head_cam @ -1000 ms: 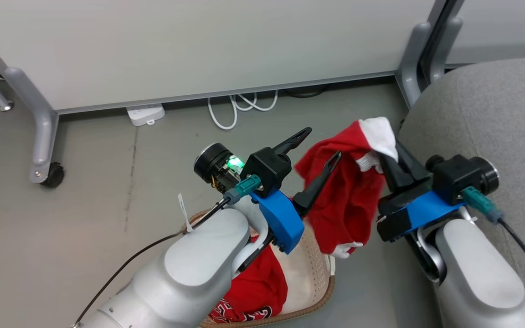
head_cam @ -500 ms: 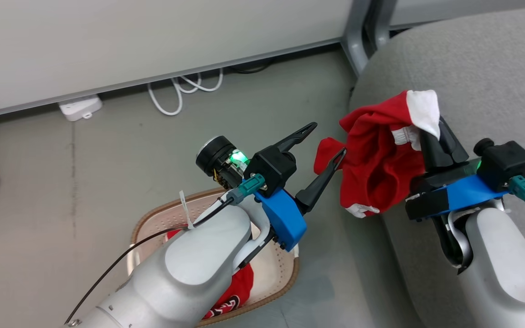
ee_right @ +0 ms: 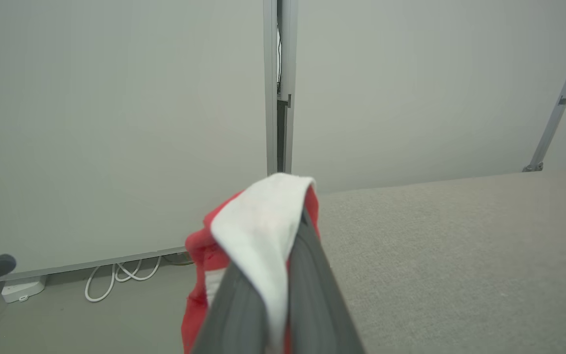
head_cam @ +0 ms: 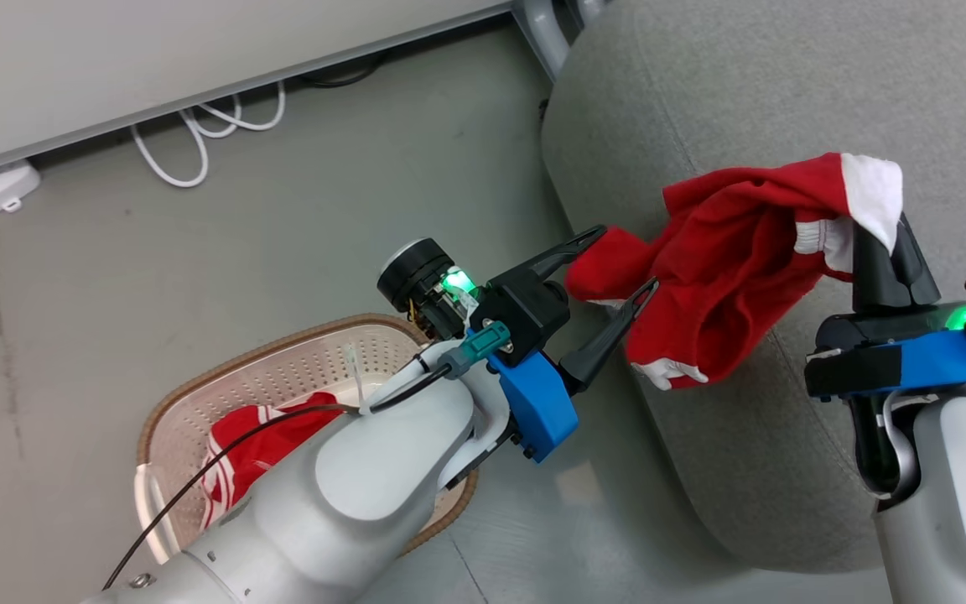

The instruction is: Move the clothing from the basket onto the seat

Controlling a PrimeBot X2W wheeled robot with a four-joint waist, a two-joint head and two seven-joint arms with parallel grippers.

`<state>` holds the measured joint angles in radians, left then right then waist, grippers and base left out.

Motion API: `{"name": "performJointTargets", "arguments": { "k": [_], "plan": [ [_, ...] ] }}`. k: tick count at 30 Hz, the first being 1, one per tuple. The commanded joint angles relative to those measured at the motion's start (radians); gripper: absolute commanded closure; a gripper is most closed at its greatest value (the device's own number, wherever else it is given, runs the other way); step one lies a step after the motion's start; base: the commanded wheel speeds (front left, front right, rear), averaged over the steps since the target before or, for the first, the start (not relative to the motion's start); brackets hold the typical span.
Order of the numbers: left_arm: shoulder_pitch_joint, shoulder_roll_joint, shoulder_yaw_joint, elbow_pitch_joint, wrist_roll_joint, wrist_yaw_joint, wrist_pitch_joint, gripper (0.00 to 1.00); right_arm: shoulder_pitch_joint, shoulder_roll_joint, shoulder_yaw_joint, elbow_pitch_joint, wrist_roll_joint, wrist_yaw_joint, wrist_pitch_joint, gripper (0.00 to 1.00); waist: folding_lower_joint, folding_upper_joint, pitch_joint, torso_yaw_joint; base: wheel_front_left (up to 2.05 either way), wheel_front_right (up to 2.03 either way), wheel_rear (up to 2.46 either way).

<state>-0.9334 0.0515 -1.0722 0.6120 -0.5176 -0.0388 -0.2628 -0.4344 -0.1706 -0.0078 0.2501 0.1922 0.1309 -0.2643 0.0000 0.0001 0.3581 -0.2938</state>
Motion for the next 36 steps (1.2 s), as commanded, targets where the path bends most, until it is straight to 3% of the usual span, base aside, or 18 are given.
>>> {"name": "performJointTargets", "arguments": {
  "k": [1, 10, 21, 29, 36],
  "plan": [
    [-0.013, 0.002, -0.004, 0.003, 0.000, -0.006, -0.003, 0.00, 0.015, 0.007, -0.013, -0.009, -0.007, 0.000, 0.000, 1.00, 0.0000, -0.0001, 0.016, -0.023, 0.00, 0.00, 0.00],
    [-0.032, 0.001, -0.030, 0.020, -0.002, -0.009, -0.003, 0.00, 0.043, 0.027, -0.056, -0.021, -0.008, 0.000, 0.000, 1.00, 0.0000, -0.0001, 0.049, -0.078, 0.00, 0.00, 0.00],
    [-0.045, 0.001, -0.043, 0.020, -0.008, -0.004, -0.003, 0.00, 0.034, 0.036, -0.065, -0.020, -0.005, 0.000, 0.000, 1.00, 0.0000, -0.0001, 0.057, -0.085, 0.00, 0.00, 0.00],
    [-0.057, 0.001, -0.032, 0.019, 0.000, 0.011, -0.003, 0.00, -0.070, -0.018, -0.049, -0.068, 0.011, 0.000, 0.000, 1.00, 0.0000, -0.0001, 0.084, -0.089, 0.00, 0.00, 0.00],
    [-0.109, 0.013, -0.027, 0.014, 0.018, 0.019, -0.001, 0.00, -0.250, -0.147, -0.135, -0.109, 0.056, 0.000, 0.000, 1.00, 0.0000, -0.0001, 0.173, -0.079, 0.00, 0.00, 0.00]
  ]
}}
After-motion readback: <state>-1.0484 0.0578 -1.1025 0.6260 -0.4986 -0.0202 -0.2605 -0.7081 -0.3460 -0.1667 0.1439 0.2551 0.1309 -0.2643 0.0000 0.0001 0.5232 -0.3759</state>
